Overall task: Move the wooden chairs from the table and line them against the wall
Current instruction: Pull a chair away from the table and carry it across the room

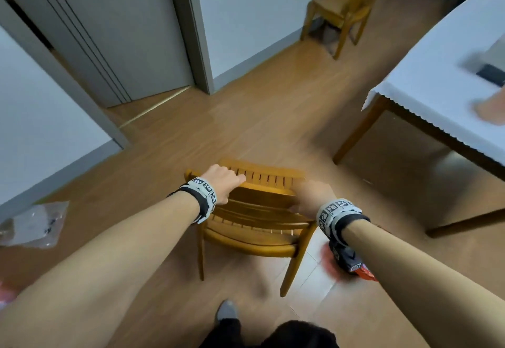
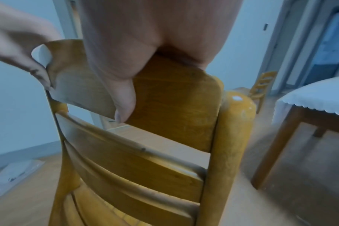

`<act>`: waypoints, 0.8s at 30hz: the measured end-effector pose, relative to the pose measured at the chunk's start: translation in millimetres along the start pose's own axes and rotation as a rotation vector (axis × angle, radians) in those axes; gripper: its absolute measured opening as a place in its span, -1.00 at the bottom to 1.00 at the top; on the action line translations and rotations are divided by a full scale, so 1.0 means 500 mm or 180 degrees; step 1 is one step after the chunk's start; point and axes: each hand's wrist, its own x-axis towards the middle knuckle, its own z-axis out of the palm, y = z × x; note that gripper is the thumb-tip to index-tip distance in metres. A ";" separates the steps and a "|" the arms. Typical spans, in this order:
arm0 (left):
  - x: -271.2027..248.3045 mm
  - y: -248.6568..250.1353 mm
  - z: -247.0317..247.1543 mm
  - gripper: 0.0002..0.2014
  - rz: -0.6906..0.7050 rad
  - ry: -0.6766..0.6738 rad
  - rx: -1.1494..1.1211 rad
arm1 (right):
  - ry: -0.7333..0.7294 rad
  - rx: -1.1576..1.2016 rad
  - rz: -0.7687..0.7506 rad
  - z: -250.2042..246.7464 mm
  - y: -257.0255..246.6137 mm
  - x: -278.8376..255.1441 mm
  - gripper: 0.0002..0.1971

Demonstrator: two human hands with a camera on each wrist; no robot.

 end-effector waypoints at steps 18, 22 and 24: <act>0.073 -0.117 0.024 -0.69 0.0653 0.0038 -0.0006 | 0.0052 0.0596 0.0449 -0.005 -0.053 0.049 -0.67; 0.086 -0.132 0.045 -0.67 0.0870 0.0074 -0.0446 | -0.0013 0.0598 0.0551 -0.007 -0.066 0.047 -0.75; 0.085 -0.136 0.058 -0.65 0.1015 0.0020 -0.0524 | -0.0062 0.0622 0.0600 -0.002 -0.078 0.039 -0.83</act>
